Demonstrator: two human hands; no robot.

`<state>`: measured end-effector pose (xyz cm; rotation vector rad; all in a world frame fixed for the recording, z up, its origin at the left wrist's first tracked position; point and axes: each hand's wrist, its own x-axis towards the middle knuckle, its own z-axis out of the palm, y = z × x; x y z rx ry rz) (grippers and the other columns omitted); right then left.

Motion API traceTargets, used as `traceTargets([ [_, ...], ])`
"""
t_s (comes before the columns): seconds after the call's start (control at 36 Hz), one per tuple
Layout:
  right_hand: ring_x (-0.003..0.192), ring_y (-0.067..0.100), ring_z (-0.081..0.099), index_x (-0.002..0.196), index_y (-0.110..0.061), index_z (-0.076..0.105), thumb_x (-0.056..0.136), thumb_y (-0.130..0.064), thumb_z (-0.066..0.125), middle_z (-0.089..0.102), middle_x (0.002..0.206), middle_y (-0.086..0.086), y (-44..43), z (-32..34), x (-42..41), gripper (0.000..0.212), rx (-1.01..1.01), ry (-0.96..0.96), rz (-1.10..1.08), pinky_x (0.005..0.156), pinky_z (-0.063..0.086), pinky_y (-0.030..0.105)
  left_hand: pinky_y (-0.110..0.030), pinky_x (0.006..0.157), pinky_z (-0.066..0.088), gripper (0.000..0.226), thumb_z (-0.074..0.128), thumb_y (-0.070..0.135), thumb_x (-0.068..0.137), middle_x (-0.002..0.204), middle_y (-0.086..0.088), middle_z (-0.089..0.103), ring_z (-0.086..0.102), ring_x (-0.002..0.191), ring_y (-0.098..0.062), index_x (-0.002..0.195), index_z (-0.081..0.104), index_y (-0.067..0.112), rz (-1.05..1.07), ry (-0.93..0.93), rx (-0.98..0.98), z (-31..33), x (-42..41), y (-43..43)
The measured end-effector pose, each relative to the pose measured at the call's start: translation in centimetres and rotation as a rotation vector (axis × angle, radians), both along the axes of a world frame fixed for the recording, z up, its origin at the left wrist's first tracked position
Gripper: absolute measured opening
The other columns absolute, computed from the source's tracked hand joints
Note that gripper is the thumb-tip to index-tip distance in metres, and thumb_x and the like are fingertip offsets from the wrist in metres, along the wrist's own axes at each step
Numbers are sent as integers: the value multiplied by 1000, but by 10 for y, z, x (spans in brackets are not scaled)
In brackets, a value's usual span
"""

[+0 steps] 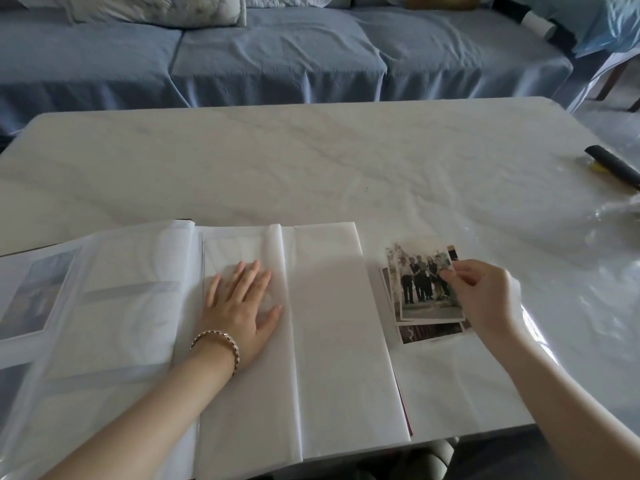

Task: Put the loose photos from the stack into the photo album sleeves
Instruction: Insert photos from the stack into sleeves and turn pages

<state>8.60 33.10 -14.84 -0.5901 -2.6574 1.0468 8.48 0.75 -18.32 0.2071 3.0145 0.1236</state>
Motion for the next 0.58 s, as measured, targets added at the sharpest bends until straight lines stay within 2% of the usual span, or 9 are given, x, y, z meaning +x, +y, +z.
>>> traceTargets([
  [0.03,68,20,61,90,-12,74,81,-21,71,69,78,1,0,3,-1,13,-16,10,0,65,50,32,-29,108,-18,83,-7,62,74,157,12,-5,-13,143,-7,149,9,31,0,3,-3,0,0,0],
  [0.11,65,13,54,85,-8,73,80,-20,73,62,71,-5,-1,15,-5,13,-25,41,25,61,39,24,-30,109,-18,90,-13,63,68,157,11,-5,-14,142,-6,149,8,30,-13,6,11,1,0,1],
  [0.17,48,4,46,72,-13,72,81,-20,71,55,50,-13,-5,24,-10,11,-131,50,56,49,36,14,-29,108,-21,92,-15,62,66,157,12,-8,-21,138,-2,149,6,30,-23,9,9,0,1,0],
  [0.22,38,5,35,59,-20,67,81,-20,70,46,38,-12,-15,33,-16,23,-212,73,81,40,29,12,-29,107,-22,85,-12,62,71,157,12,-10,-27,132,2,149,4,31,-23,23,21,-1,2,-1],
  [0.31,47,10,39,65,-12,70,82,-18,69,51,49,3,-40,43,-26,18,-319,106,141,48,34,21,-30,110,-19,65,10,59,91,157,12,-11,-24,136,-1,149,3,30,-9,33,36,-4,2,-1],
  [0.36,43,8,40,65,-15,68,84,-16,67,53,53,10,-60,46,-33,19,-324,159,181,46,37,21,-30,110,-19,63,22,55,94,157,11,-8,-18,141,-4,149,6,29,-5,41,57,-5,3,0],
  [0.44,38,3,50,75,-27,67,88,-14,62,62,57,4,-89,42,-41,20,-296,230,214,44,41,16,-30,109,-18,64,28,53,94,158,9,-2,-12,143,-9,149,12,26,-9,70,71,-5,3,-1],
  [0.5,43,-1,58,78,-22,68,90,-14,60,64,61,-3,-106,34,-45,16,-291,230,206,47,44,18,-29,108,-21,64,28,53,94,158,9,-1,-11,144,-10,149,13,24,-16,86,63,-5,3,-1],
  [0.58,47,-1,62,74,-6,65,91,-13,58,65,62,9,-125,19,-50,19,-288,215,193,45,42,22,-24,101,-31,64,28,51,94,158,8,-1,-12,143,-9,149,14,21,-18,93,86,-5,2,-1],
])
